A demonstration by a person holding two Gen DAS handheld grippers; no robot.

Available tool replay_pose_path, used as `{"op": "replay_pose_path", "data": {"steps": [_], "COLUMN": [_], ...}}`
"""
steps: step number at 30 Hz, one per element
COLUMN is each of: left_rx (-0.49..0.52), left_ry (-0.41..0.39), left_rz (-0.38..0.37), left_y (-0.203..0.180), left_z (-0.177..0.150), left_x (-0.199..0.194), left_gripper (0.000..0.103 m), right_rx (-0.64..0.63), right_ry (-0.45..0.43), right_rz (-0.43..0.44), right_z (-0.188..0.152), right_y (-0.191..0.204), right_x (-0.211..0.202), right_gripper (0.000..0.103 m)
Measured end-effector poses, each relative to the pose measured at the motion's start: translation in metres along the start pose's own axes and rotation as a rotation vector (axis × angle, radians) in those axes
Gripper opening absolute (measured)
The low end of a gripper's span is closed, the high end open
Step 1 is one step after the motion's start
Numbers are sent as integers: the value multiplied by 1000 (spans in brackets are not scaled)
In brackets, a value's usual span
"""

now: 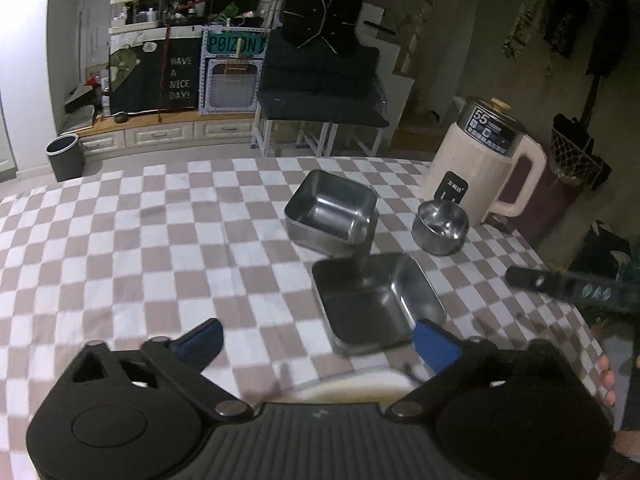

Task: Organize plates and bowls
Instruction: 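Open both tools and withdraw them from the nested bowls, then move the left tool to the steel tray rim and grasp it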

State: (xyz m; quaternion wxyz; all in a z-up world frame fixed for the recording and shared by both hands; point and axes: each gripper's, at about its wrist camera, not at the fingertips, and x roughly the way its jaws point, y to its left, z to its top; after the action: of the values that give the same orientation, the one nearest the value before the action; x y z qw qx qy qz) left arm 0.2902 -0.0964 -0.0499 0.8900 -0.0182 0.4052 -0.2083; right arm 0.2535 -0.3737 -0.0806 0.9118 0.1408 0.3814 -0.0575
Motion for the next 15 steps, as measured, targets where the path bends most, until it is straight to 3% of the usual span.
{"op": "replay_pose_path", "data": {"steps": [5,7,10,15], "left_rx": [-99,-149,-165,-167], "left_ry": [78,107,105,132], "left_rz": [-65,-102,-147,-170], "left_y": [13,21,26,30], "left_z": [11,12,12,10], "left_x": [43,60,77,95], "left_gripper": [69,66,65,51], "right_rx": [19,47,24,-52], "right_ry": [59,74,78,129], "right_rz": [42,96,148,141], "right_z": [2,4,8,10], "right_y": [-12,-15,-5,14], "right_x": [37,49,60,87], "right_gripper": [73,64,60,59]}}
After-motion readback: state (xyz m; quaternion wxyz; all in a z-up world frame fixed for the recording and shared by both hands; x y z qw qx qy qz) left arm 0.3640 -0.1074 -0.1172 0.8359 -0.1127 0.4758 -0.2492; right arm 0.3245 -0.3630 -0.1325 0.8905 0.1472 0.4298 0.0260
